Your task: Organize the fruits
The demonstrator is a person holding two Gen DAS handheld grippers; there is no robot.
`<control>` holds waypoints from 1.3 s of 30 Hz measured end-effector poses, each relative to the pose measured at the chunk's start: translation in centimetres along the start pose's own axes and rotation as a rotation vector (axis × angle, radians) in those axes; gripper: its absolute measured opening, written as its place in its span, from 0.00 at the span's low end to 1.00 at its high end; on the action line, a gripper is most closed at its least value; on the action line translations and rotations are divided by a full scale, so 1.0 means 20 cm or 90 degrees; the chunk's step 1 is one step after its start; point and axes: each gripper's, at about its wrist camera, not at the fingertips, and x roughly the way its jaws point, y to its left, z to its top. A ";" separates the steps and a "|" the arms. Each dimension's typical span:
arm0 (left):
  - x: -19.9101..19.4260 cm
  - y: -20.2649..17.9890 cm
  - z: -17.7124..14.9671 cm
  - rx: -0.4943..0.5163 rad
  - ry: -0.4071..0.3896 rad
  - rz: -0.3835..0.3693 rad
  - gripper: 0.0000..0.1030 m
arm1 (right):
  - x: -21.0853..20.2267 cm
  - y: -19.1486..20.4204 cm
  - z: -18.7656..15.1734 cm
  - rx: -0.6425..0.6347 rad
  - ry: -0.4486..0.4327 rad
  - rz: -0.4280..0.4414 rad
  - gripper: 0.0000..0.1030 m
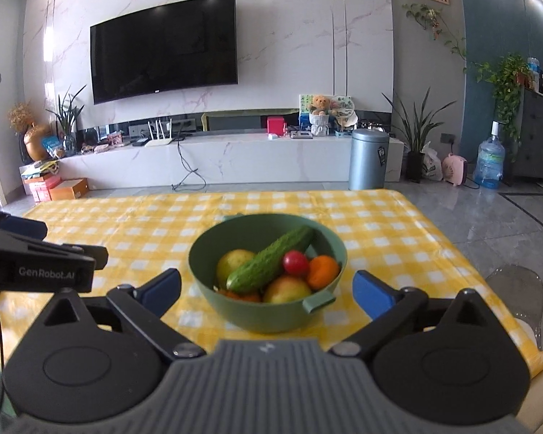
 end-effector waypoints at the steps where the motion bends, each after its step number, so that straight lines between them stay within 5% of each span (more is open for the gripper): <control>1: 0.01 0.00 -0.01 0.002 0.006 -0.002 0.90 | 0.01 0.00 -0.01 -0.004 -0.002 0.000 0.95; 13: 0.07 -0.01 -0.07 -0.015 0.058 -0.024 0.90 | 0.07 -0.02 -0.03 0.017 0.002 0.011 0.96; 39: 0.09 0.00 -0.07 -0.020 0.070 -0.032 0.90 | 0.07 0.05 -0.04 -0.031 0.002 -0.001 0.96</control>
